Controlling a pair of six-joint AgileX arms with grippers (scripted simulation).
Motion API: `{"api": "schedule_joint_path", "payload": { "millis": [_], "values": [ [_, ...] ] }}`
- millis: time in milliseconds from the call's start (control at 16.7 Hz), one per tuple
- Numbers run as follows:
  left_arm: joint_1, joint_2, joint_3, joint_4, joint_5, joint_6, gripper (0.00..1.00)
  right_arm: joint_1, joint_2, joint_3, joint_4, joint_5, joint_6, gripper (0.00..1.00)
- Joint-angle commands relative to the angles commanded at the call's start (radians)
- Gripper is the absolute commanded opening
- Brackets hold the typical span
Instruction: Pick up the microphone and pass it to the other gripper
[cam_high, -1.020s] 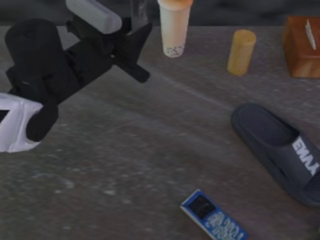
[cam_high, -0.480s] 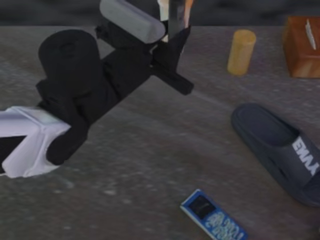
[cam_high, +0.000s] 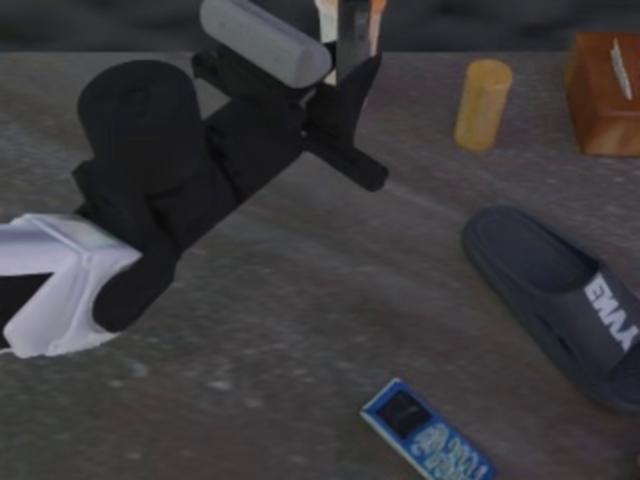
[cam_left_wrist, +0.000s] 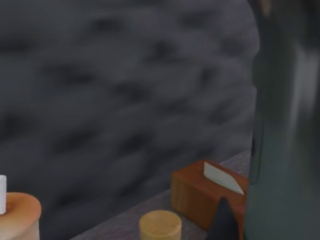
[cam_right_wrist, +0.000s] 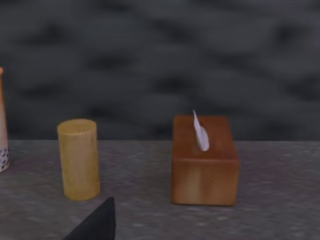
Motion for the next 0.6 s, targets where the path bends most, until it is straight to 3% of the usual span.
{"api": "schedule_joint_path", "payload": {
  "millis": [300,600],
  "values": [
    [0.0,0.0,0.0,0.0,0.0,0.0,0.0,0.012,0.013,0.009,0.008,0.002,0.0,1.0],
    [0.0,0.0,0.0,0.0,0.0,0.0,0.0,0.169,0.229,0.131,0.116,0.033,0.004,1.0]
  ]
}}
